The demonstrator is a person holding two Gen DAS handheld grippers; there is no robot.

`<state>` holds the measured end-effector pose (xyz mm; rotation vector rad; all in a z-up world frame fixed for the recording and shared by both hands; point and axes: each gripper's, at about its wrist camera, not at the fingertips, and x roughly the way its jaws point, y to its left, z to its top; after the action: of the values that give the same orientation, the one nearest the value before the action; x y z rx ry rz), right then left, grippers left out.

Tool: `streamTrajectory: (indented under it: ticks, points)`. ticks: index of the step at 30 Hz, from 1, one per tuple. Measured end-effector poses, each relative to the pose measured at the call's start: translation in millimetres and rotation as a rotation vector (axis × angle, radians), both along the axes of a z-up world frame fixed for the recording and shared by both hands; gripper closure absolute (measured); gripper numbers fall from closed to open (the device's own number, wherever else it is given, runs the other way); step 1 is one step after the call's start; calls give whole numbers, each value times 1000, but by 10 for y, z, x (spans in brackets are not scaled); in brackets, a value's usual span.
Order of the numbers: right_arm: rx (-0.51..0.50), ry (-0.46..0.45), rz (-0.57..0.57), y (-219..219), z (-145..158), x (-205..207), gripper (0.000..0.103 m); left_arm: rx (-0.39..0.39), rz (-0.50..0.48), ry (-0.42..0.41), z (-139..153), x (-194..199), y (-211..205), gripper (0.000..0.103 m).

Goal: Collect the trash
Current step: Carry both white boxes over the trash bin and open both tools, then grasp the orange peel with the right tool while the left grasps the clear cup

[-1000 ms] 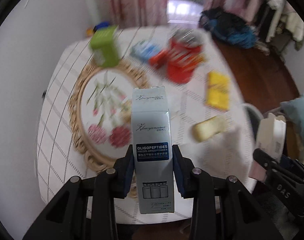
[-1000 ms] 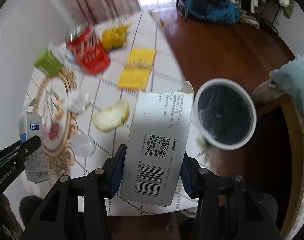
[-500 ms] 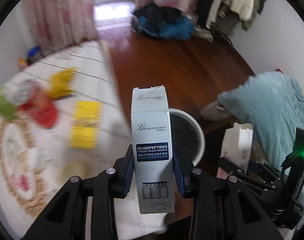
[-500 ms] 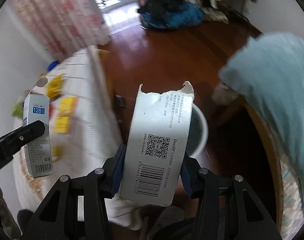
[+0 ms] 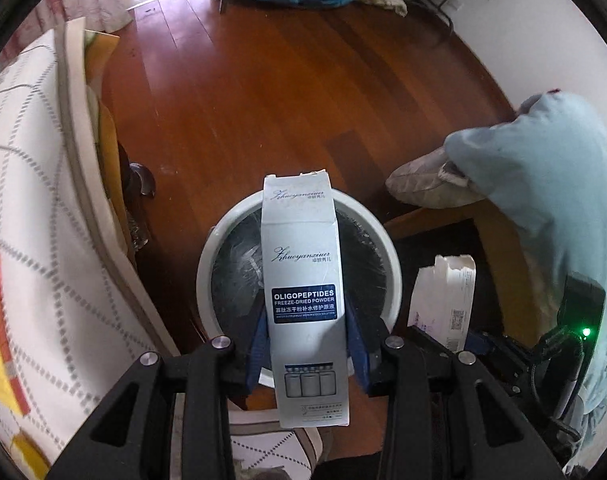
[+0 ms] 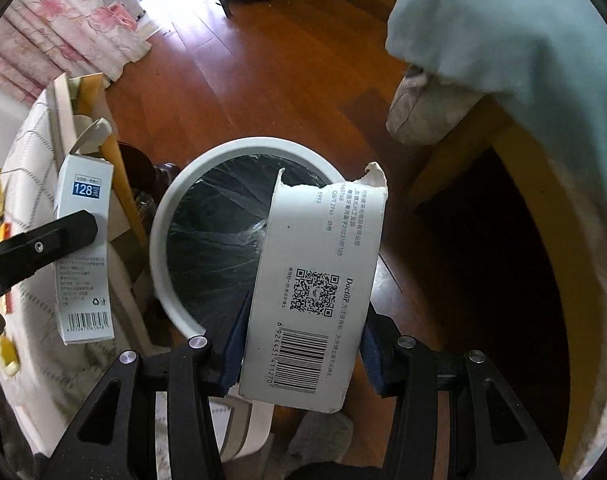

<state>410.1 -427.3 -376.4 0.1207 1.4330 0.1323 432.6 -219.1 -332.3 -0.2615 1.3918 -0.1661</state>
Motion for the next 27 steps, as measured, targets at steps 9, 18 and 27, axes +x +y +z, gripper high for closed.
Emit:
streamTrajectory:
  ticks: [9,18,27]
  points:
    - [2,34,2,141,-411,192,17,106,-36,-9,-126,-60,-95,5]
    - [-121,-17,-5,102,-167,10,0,225,-6,-61,124,-263,-41,5]
    - [-152,-98,-12,-2,529,-306,0,275,18,-160,812,-610,-26,4]
